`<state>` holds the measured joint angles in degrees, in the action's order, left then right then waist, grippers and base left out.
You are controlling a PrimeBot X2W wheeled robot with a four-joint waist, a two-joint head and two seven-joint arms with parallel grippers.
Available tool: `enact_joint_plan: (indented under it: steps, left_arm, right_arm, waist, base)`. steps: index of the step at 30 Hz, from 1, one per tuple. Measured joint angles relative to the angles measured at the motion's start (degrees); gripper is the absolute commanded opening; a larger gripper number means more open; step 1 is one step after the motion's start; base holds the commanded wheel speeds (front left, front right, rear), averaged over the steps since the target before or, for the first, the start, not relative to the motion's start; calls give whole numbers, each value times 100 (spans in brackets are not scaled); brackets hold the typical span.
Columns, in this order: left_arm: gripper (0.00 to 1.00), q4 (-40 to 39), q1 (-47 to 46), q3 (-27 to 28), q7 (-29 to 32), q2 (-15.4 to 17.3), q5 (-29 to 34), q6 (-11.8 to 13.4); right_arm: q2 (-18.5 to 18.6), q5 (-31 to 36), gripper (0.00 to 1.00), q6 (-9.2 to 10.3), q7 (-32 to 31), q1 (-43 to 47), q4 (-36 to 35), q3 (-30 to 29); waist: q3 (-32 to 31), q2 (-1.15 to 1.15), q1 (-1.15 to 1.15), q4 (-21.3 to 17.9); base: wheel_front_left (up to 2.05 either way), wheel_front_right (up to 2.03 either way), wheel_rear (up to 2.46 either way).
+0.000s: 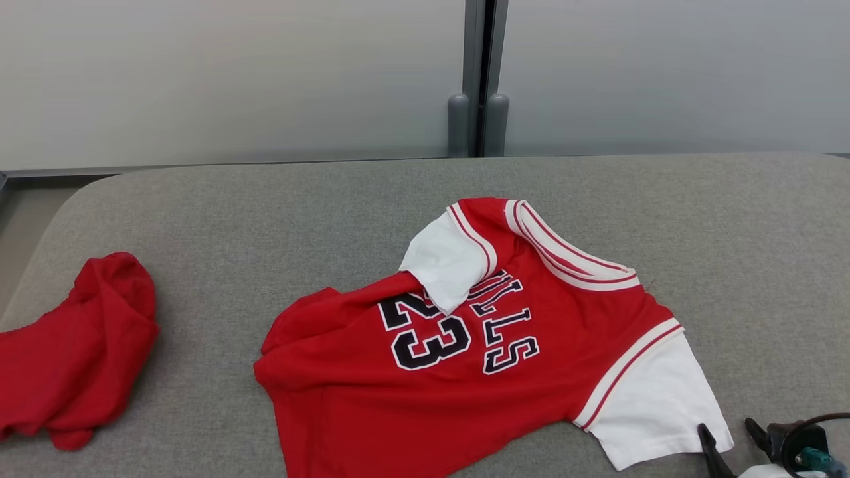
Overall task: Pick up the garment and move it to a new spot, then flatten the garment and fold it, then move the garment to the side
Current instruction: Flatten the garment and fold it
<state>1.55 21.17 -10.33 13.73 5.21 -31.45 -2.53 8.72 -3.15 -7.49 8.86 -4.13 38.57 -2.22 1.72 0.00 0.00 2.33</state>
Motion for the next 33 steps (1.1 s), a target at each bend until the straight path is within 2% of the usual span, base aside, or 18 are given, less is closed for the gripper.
enact_joint_plan:
  steps: [3,7,8,10,12,13,14,15,16,17,23,27,29,33]
  left_arm:
    - [100,-38,-3,-12,40,91,29,-1]
    - [100,48,-59,-59,93,56,-88,-80]
    - [94,90,-82,-86,120,69,-91,-102]
    - [49,159,-132,-96,32,47,-141,-134]
    - [27,231,-196,-140,35,47,-138,-152]
    - [5,264,-201,-149,27,46,-136,-152]
    - [0,289,-201,-162,3,47,-133,-153]
    - [0,308,-205,-170,-15,48,-130,-164]
    - [0,321,-218,-179,-22,45,-130,-170]
    - [0,334,-239,-187,-25,44,-136,-180]
    - [0,316,-292,-149,-90,58,-235,-219]
    - [0,13,-293,-57,-169,76,-368,-245]
    - [0,-349,-294,38,-188,116,-443,-245]
    - [0,-1471,-293,172,37,252,-608,-220]
  right_arm:
    - [36,-81,100,0,5,-113,141,94]
    - [52,-268,100,0,-68,-266,274,347]
    - [64,-315,100,0,-105,-307,298,444]
    - [67,-448,100,0,-180,-368,321,639]
    - [102,-627,100,3,-279,-420,328,870]
    - [145,-725,100,9,-325,-441,328,971]
    - [190,-813,100,9,-372,-459,320,1060]
    - [230,-913,88,9,-428,-472,305,1143]
    - [274,-994,55,9,-471,-476,277,1207]
    - [313,-1062,0,9,-479,-477,244,1289]
    - [480,-1530,0,9,-538,-457,-33,1781]
    - [579,-2018,0,7,-530,-370,-510,1740]
    - [621,-2426,0,7,-528,-335,-1043,1627]
    - [876,-3832,0,7,-821,-169,-2892,1376]
  waist:
    - [91,0,0,1]
    - [202,0,0,-16]
    - [224,0,0,-26]
    - [268,0,0,-46]
    - [295,0,0,-62]
    - [308,0,0,-67]
    - [320,0,0,-73]
    - [331,0,0,-79]
    - [341,0,0,-84]
    - [347,0,0,-89]
    - [323,0,0,-125]
    - [297,0,0,-169]
    - [283,0,0,-197]
    - [288,0,0,-264]
  base:
    - [0,0,0]
    - [0,0,0]
    - [0,0,0]
    - [0,0,0]
    - [0,0,0]
    - [0,0,0]
    - [0,0,0]
    - [0,0,0]
    - [0,0,0]
    - [0,0,0]
    - [0,0,0]
    - [0,0,0]
    - [0,0,0]
    - [0,0,0]
